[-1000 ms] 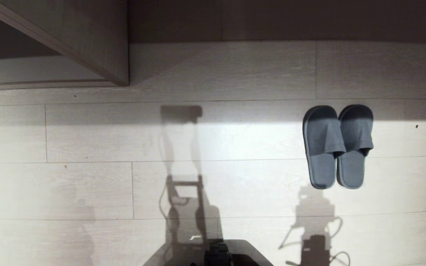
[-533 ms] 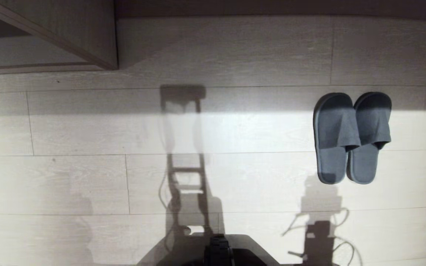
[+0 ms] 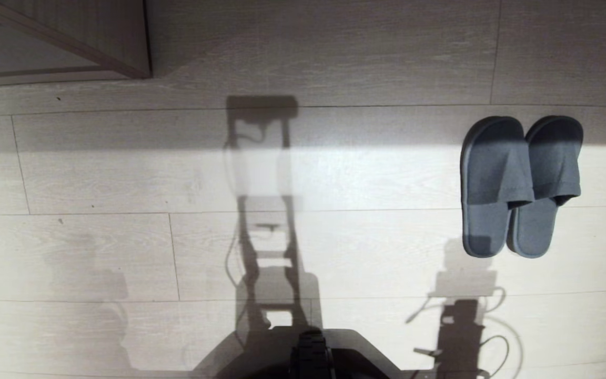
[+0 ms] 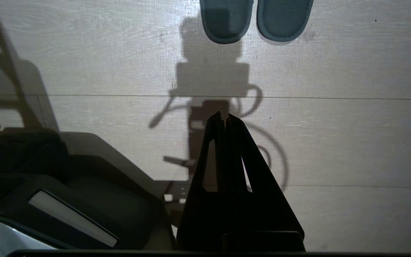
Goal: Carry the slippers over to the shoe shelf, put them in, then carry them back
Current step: Pick up the slippers on the floor
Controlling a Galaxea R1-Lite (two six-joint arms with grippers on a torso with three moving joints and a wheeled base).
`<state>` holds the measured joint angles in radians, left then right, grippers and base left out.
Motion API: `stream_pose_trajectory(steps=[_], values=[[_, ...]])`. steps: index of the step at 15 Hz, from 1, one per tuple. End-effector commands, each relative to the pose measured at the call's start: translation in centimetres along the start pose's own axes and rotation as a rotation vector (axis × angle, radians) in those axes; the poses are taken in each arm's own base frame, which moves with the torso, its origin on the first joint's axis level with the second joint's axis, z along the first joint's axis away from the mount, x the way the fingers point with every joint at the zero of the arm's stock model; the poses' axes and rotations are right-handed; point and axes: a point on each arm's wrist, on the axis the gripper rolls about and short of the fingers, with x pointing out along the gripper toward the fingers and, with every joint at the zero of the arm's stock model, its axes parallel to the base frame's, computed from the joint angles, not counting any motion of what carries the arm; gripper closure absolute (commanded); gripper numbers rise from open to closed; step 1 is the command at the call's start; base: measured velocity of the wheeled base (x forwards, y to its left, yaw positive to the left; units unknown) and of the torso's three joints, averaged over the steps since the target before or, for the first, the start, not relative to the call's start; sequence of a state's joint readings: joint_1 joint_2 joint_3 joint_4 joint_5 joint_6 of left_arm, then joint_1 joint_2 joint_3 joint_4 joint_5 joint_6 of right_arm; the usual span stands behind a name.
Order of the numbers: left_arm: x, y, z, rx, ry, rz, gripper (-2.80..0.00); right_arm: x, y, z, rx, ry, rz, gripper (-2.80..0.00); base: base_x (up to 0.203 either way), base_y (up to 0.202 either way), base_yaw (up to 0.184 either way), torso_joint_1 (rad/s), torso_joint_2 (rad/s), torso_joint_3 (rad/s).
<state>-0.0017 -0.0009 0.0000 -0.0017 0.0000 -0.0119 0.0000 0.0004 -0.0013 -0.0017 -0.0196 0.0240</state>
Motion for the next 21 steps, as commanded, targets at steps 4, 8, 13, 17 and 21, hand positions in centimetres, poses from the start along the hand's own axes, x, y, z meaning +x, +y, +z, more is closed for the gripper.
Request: stream_pose_trajectory(steps=[4,8,13,17,21], values=[[0.0,0.0,0.0,0.004,0.001,0.000,0.00,-0.1,0.0,0.2,-0.006,-0.009,0.001,0.00,0.000,0.000,0.000,0.000,0.00,0.000],[0.0,0.0,0.0,0.007,0.000,0.000,0.00,1.0,0.2,5.3,-0.005,0.066,0.027,0.00,0.000,0.000,0.000,0.000,0.00,0.000],[0.0,0.0,0.0,0.007,0.000,0.000,0.00,11.2,0.4,9.9,-0.017,0.338,-0.004,0.00,0.000,0.000,0.000,0.000,0.00,0.000],[0.0,0.0,0.0,0.007,0.001,0.000,0.00,20.4,-0.5,8.0,-0.050,0.446,-0.031,0.00,0.000,0.000,0.000,0.000,0.00,0.000],[0.0,0.0,0.0,0.007,0.000,0.000,0.00,23.5,-3.2,7.6,-0.096,0.354,0.031,-2.80,0.000,0.000,0.000,0.000,0.00,0.000]])
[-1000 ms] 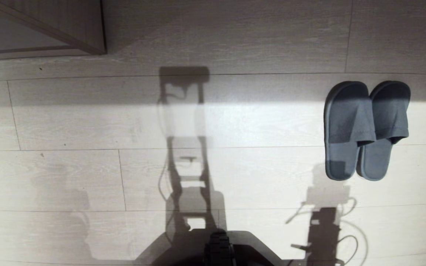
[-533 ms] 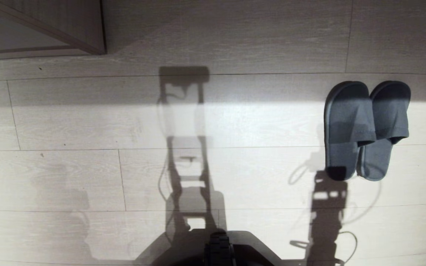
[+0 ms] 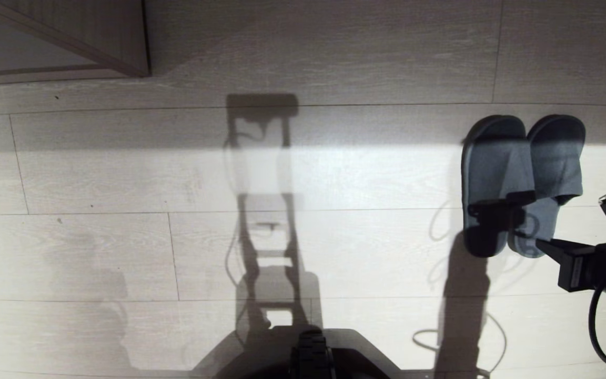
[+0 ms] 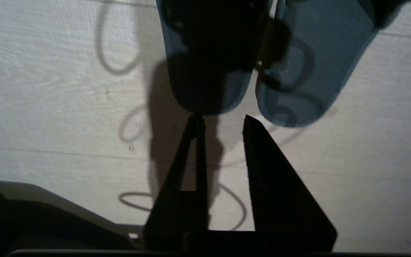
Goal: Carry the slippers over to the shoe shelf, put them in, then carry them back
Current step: Pick up the slippers on the floor
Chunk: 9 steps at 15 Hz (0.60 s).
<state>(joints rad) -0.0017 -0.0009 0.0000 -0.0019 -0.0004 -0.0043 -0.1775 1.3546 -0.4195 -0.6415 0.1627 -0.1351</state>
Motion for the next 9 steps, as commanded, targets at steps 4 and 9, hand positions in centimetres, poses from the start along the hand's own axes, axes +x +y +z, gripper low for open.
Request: stream_pose_trajectory(steps=[4,9], values=[[0.0,0.0,0.0,0.001,0.000,0.001,0.00,3.5,-1.5,-0.5,-0.010,-0.016,-0.011,-2.80,0.000,0.000,0.000,0.000,0.00,0.000],[0.0,0.0,0.0,0.001,0.000,0.001,0.00,6.4,-2.2,-0.2,-0.122,-0.164,-0.038,-2.80,0.000,0.000,0.000,0.000,0.00,0.000]])
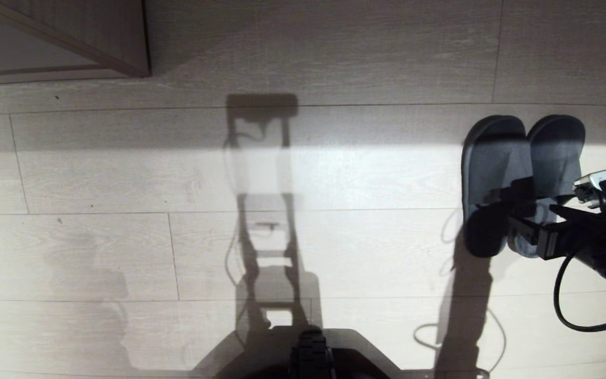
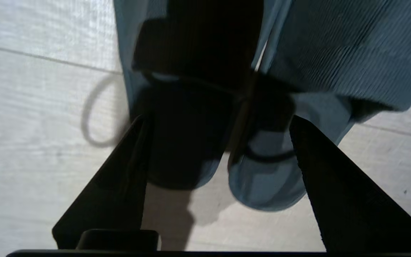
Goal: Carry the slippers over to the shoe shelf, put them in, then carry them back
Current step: Pick up the slippers on the floor
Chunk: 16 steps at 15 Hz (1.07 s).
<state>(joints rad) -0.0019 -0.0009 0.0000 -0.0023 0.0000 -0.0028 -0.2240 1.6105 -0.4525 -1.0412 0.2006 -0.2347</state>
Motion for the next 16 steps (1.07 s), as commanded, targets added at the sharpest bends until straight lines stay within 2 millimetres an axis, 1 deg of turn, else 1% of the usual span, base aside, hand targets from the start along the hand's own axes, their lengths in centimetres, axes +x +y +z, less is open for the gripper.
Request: stream_pose_trajectory(steps=[1,3,6,9,11,14,16], values=[[0.0,0.0,0.0,0.000,0.000,0.000,0.00,1.1,-0.2,-0.9,0.012,0.002,-0.002,-2.80,0.000,0.000,0.000,0.000,0.00,0.000],[0.0,0.0,0.0,-0.002,-0.001,0.000,0.00,1.5,-0.2,-1.4,0.030,0.010,-0.019,-2.80,0.000,0.000,0.000,0.000,0.00,0.000],[0.0,0.0,0.0,-0.002,0.000,0.000,0.00,1.7,-0.4,-1.1,0.056,-0.069,-0.083,-2.80,0.000,0.000,0.000,0.000,0.00,0.000],[0.0,0.0,0.0,-0.002,0.000,0.000,0.00,1.8,-0.4,-1.3,0.062,-0.065,-0.082,-2.80,0.000,0.000,0.000,0.000,0.00,0.000],[0.0,0.0,0.0,-0.002,0.000,0.000,0.00,2.4,-0.4,-2.0,0.072,-0.054,-0.078,-2.80,0.000,0.000,0.000,0.000,0.00,0.000],[0.0,0.0,0.0,0.000,0.000,0.000,0.00,3.2,-0.4,-1.9,0.103,-0.146,-0.087,-2.80,0.000,0.000,0.000,0.000,0.00,0.000],[0.0,0.0,0.0,-0.002,0.000,0.000,0.00,3.6,-0.3,-2.4,0.120,-0.139,-0.084,-2.80,0.000,0.000,0.000,0.000,0.00,0.000]])
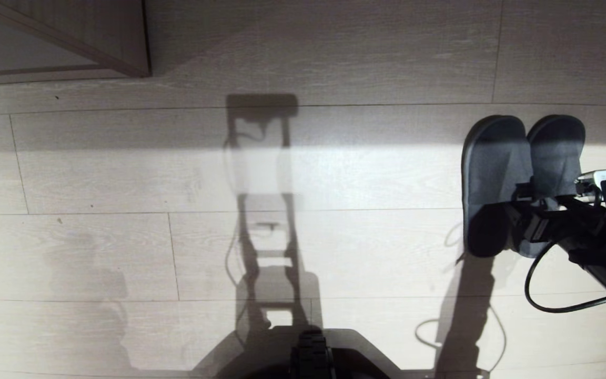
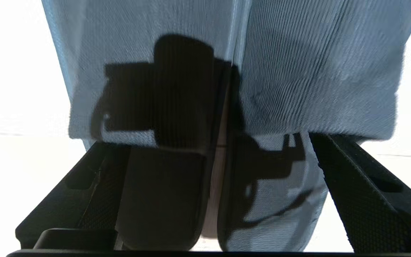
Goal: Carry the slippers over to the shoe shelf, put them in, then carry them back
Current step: Pick up the slippers on the floor
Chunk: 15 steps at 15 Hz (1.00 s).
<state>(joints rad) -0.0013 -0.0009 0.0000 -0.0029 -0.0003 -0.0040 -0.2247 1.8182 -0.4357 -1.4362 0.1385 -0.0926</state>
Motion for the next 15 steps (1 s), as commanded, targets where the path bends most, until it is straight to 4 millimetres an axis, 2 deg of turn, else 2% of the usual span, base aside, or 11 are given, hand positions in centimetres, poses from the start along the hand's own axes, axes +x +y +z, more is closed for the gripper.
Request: stream_pose_trajectory(steps=[1,6,10,11,15], values=[[0.0,0.0,0.0,0.001,0.001,0.000,0.00,0.4,0.1,-0.6,0.017,-0.003,0.003,-2.80,0.000,0.000,0.000,0.000,0.00,0.000],[0.0,0.0,0.0,-0.001,0.001,0.000,0.00,1.7,-0.1,0.7,0.041,-0.093,-0.001,-2.80,0.000,0.000,0.000,0.000,0.00,0.000],[0.0,0.0,0.0,-0.001,0.000,0.000,0.00,2.4,0.6,1.3,0.063,-0.123,0.001,-2.80,0.000,0.000,0.000,0.000,0.00,0.000],[0.0,0.0,0.0,-0.001,-0.001,0.000,0.00,2.6,0.7,1.2,0.064,-0.122,0.004,0.00,0.000,0.000,0.000,0.000,0.00,0.000],[0.0,0.0,0.0,-0.001,0.001,0.000,0.00,3.4,0.6,1.2,0.061,-0.145,0.005,0.00,0.000,0.000,0.000,0.000,0.00,0.000]])
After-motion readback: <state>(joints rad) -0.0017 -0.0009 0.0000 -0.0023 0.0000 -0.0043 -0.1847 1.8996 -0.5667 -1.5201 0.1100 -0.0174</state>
